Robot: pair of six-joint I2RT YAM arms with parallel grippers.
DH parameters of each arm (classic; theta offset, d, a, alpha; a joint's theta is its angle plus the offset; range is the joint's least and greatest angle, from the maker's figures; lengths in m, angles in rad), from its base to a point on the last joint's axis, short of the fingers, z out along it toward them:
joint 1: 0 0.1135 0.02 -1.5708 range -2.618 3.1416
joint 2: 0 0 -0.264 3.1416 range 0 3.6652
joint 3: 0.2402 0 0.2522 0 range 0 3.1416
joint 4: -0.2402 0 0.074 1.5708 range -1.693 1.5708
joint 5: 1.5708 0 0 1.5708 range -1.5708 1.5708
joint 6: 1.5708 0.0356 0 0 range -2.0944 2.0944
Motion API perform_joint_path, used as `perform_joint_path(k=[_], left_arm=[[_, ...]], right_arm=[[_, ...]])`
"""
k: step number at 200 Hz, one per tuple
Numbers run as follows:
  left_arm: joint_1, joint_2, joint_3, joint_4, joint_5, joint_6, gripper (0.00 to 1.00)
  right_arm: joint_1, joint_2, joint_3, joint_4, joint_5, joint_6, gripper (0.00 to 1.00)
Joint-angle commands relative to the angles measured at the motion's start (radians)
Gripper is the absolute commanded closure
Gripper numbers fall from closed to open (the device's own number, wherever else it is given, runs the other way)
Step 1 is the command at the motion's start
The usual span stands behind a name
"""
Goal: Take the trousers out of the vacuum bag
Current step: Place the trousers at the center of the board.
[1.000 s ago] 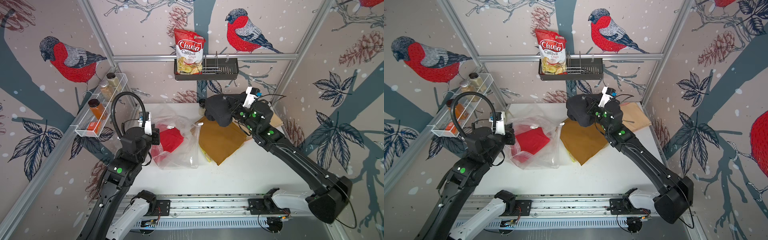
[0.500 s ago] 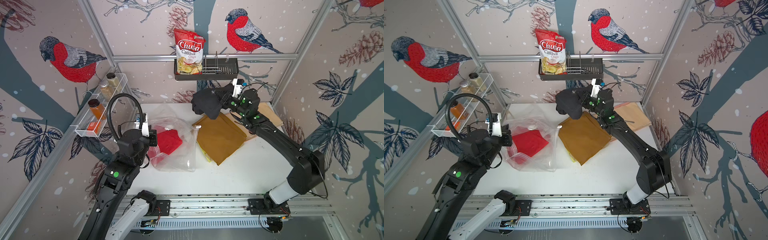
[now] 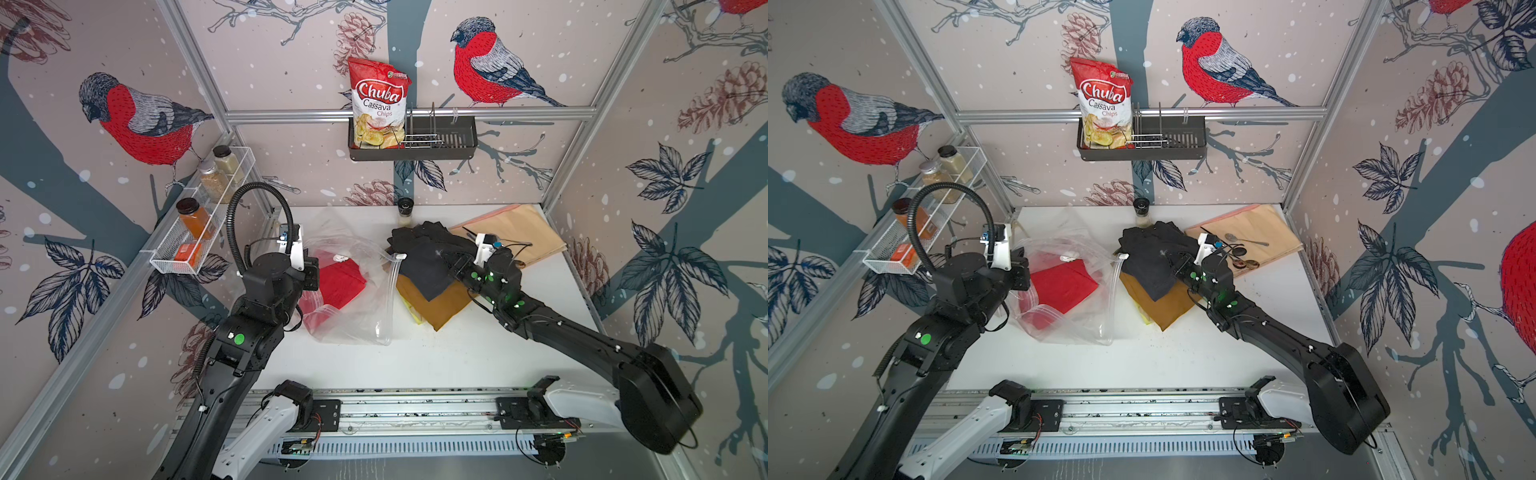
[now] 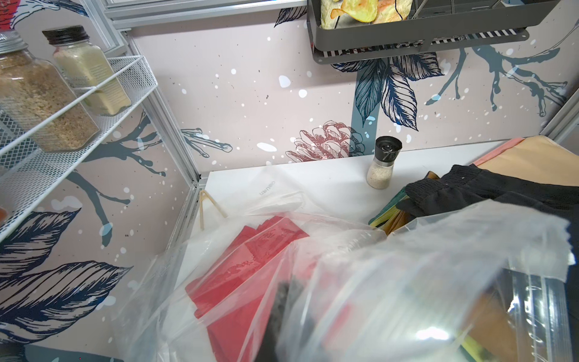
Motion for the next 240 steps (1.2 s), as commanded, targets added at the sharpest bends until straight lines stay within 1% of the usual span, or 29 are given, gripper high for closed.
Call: perform_joint_path(k=[1,17,34,45,66,82,101,117,130,159,184,198,209,219,232,240], left_arm=[[0.002,0.003,-0.008,0.059,0.017,0.010,1.00],[0.003,0.007,-0.012,0.061,0.019,0.006,1.00],[0.002,0.009,-0.013,0.062,0.021,0.007,1.00],[0.003,0.010,-0.013,0.061,0.021,0.007,1.00],[0.001,0.015,-0.011,0.059,0.027,0.007,1.00],[0.002,0.016,-0.010,0.057,0.027,0.008,1.00],[0.002,0.019,-0.010,0.056,0.030,0.010,1.00],[0.002,0.022,-0.011,0.057,0.031,0.009,1.00],[0.003,0.027,-0.013,0.061,0.036,0.006,1.00],[0.001,0.034,-0.014,0.070,0.046,0.002,1.00],[0.003,0.037,-0.014,0.074,0.053,-0.001,1.00],[0.003,0.037,-0.016,0.074,0.056,-0.004,1.00],[0.003,0.034,-0.016,0.073,0.058,-0.005,1.00],[0.002,0.033,-0.016,0.069,0.056,-0.005,1.00],[0.002,0.028,-0.014,0.068,0.051,-0.002,1.00],[0.002,0.025,-0.014,0.068,0.048,-0.001,1.00]], right_arm=[[-0.006,-0.050,0.014,-0.085,0.162,-0.039,1.00],[-0.013,-0.064,0.036,-0.201,0.203,-0.069,1.00],[-0.032,-0.060,0.045,-0.274,0.219,-0.079,0.99],[-0.045,-0.047,0.044,-0.295,0.199,-0.087,0.88],[-0.056,-0.018,0.045,-0.325,0.163,-0.085,0.80],[-0.056,-0.010,0.034,-0.320,0.128,-0.085,0.61],[-0.053,-0.033,-0.015,-0.252,0.093,-0.087,0.45],[-0.045,-0.058,-0.059,-0.193,0.064,-0.093,0.38],[-0.028,-0.073,-0.082,-0.170,0.045,-0.101,0.36],[0.029,-0.078,-0.118,-0.128,0.036,-0.102,0.35],[0.076,-0.042,-0.132,-0.068,0.025,-0.091,0.34],[0.086,-0.003,-0.118,-0.043,0.008,-0.083,0.38],[0.090,0.030,-0.097,-0.023,-0.019,-0.075,0.46],[0.096,0.056,-0.071,-0.001,-0.044,-0.067,0.58],[0.105,0.078,-0.023,0.018,-0.078,-0.062,0.72],[0.105,0.122,0.013,0.035,-0.109,-0.058,0.81]])
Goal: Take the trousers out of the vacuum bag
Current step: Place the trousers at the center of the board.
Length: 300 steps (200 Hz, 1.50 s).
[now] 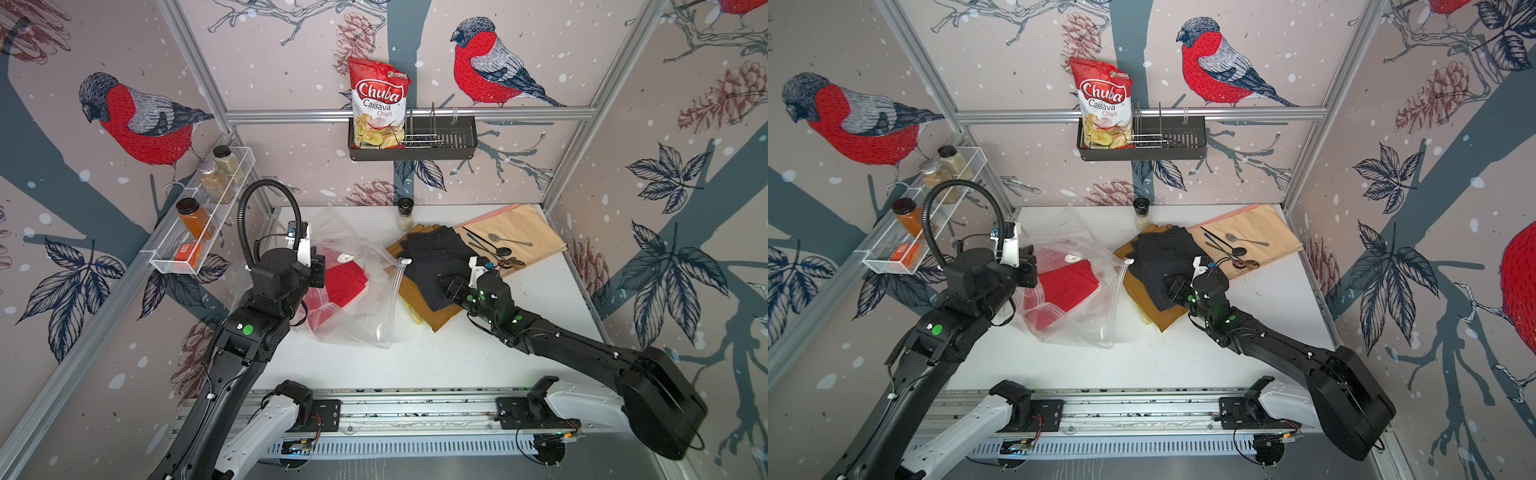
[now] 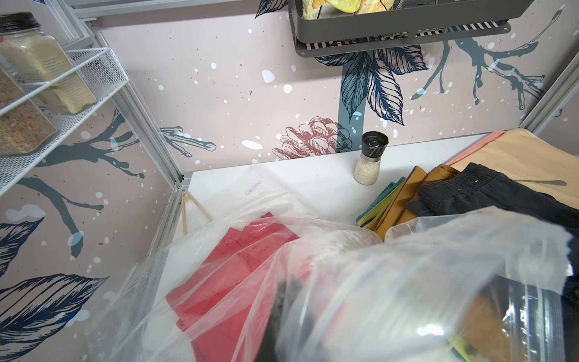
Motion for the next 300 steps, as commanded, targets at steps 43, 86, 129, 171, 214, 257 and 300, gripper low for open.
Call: perform_joint_path(k=[43,86,129,171,214,257,300], left_arm=[[0.002,-0.010,0.020,0.026,0.001,0.008,1.00],[0.002,-0.008,0.011,0.025,0.003,0.013,1.00],[0.002,0.012,0.004,0.044,0.025,0.007,1.00],[0.002,0.021,0.005,0.055,0.055,-0.002,1.00],[0.001,0.031,0.015,0.046,0.068,0.005,1.00],[0.002,0.037,0.021,0.044,0.077,0.014,1.00],[0.002,0.037,0.017,0.046,0.086,0.009,1.00]], right_arm=[[0.002,0.139,0.194,0.256,-0.291,0.107,1.00],[0.041,0.062,0.102,0.217,-0.257,0.142,1.00],[0.045,-0.071,-0.003,-0.032,-0.142,0.126,1.00],[0.012,-0.150,-0.038,-0.214,0.012,0.084,0.34],[0.003,-0.219,-0.086,-0.270,0.070,0.135,0.26],[-0.078,-0.423,-0.180,-0.274,0.145,0.177,0.15],[-0.149,-0.417,-0.220,-0.238,0.084,0.219,0.14]])
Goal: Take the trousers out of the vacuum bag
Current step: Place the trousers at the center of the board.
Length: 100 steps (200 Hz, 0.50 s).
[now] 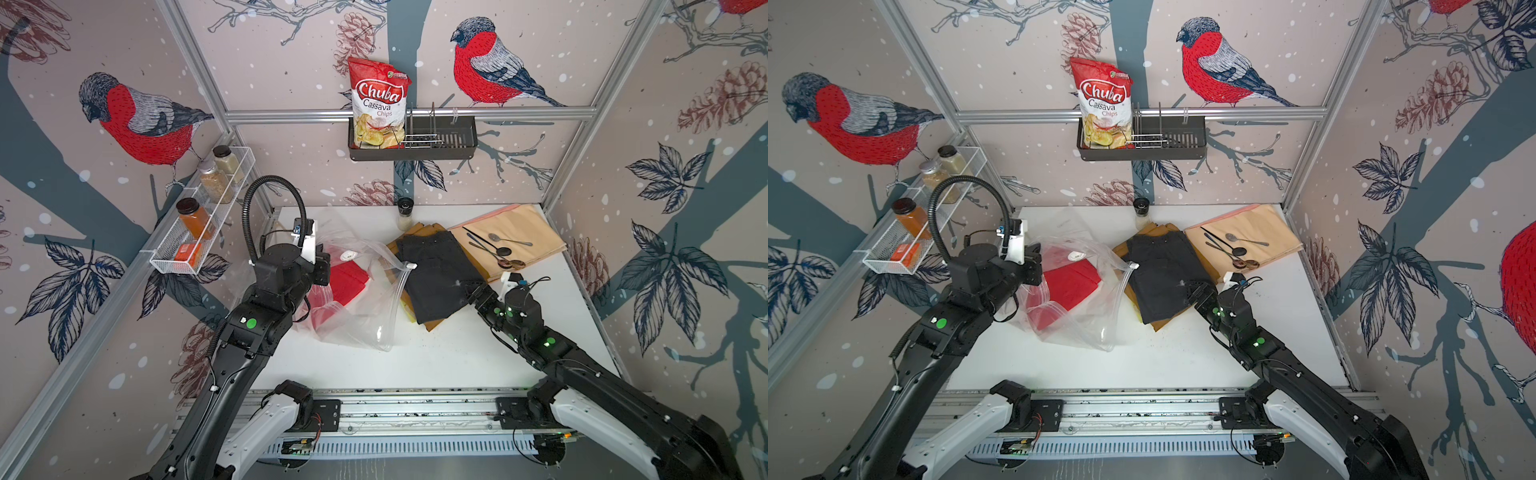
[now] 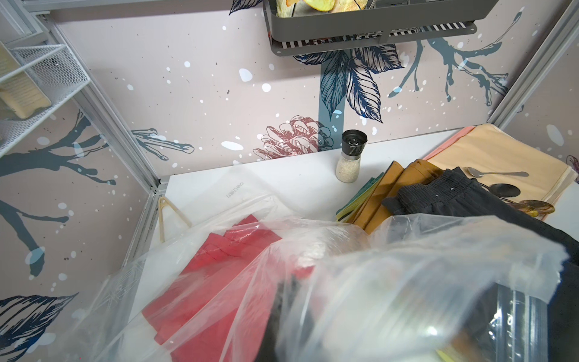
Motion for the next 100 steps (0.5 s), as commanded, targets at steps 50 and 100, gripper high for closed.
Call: perform_joint_path(k=[50,100], left_arm=[[0.002,-0.003,0.010,0.022,0.000,0.017,1.00],[0.002,0.003,-0.003,0.044,0.009,0.016,1.00]], right_arm=[[-0.048,0.079,-0.043,0.153,-0.078,0.110,0.36],[-0.066,0.137,0.097,0.120,-0.021,-0.053,0.96]])
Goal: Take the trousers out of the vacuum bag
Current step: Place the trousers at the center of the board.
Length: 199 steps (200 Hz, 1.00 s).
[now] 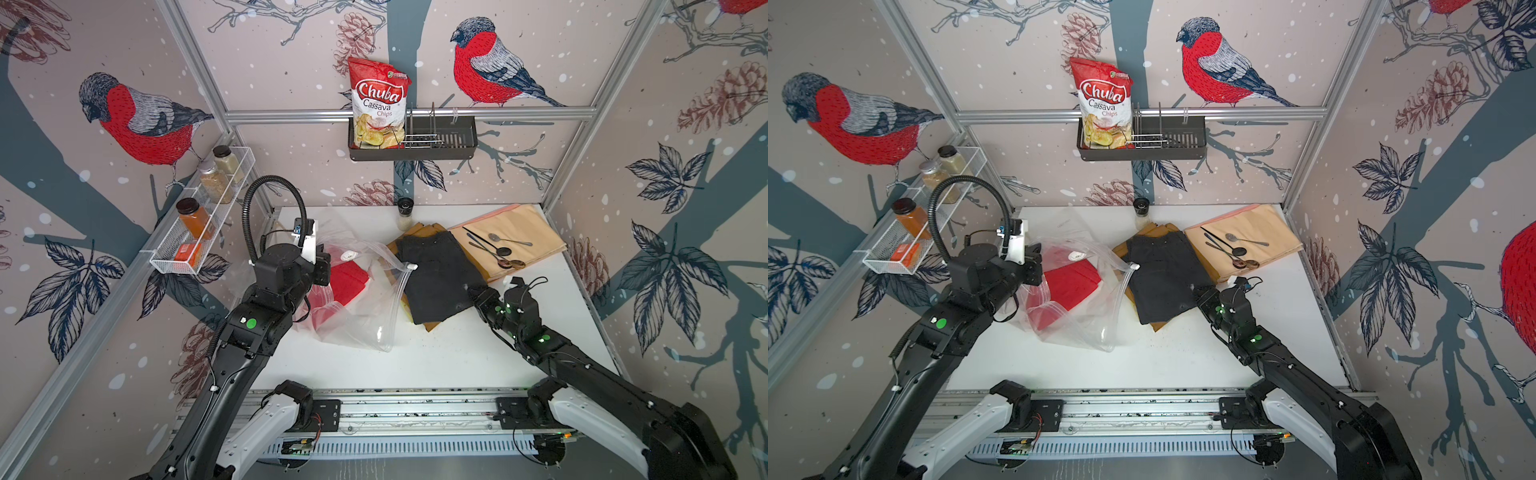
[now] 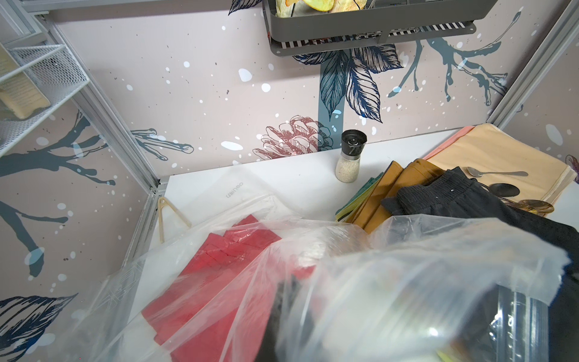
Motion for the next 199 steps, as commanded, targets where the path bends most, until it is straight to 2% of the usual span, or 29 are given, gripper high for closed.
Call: perform_joint_path(k=[1,5,39,67,84,121,141,155,163,178,185,199], left_arm=[[0.002,0.002,-0.003,0.043,0.008,0.015,1.00],[0.002,0.001,-0.004,0.044,0.010,0.015,1.00],[0.002,-0.011,-0.024,0.052,0.009,0.013,1.00],[0.002,-0.021,-0.032,0.061,0.009,0.008,1.00],[0.002,-0.020,-0.033,0.063,0.011,0.006,1.00],[0.002,-0.016,-0.030,0.057,0.008,0.016,1.00],[0.001,-0.007,-0.024,0.053,0.009,0.023,1.00],[0.001,-0.001,-0.019,0.054,0.014,0.023,1.00],[0.002,0.003,-0.017,0.058,0.019,0.023,1.00],[0.002,0.010,-0.012,0.064,0.029,0.020,1.00],[0.001,0.014,-0.010,0.065,0.032,0.020,1.00],[0.001,0.021,-0.003,0.065,0.037,0.019,1.00]], right_arm=[[-0.005,0.037,0.086,0.030,0.046,-0.132,0.97],[-0.005,0.050,0.107,0.028,0.055,-0.162,1.00],[-0.006,0.182,0.305,0.061,0.077,-0.428,1.00],[-0.015,0.262,0.417,0.045,0.041,-0.543,1.00],[-0.033,0.270,0.393,0.026,0.037,-0.520,1.00],[-0.063,0.197,0.170,0.042,0.062,-0.371,1.00],[-0.062,0.172,0.092,0.007,0.036,-0.285,1.00],[-0.055,0.169,0.082,-0.061,0.038,-0.260,0.78],[-0.044,0.167,0.094,-0.125,0.067,-0.257,0.70],[-0.012,0.146,0.134,-0.242,0.146,-0.265,0.46],[0.010,0.128,0.163,-0.300,0.200,-0.268,0.42],[0.075,0.087,0.225,-0.418,0.315,-0.266,0.40]])
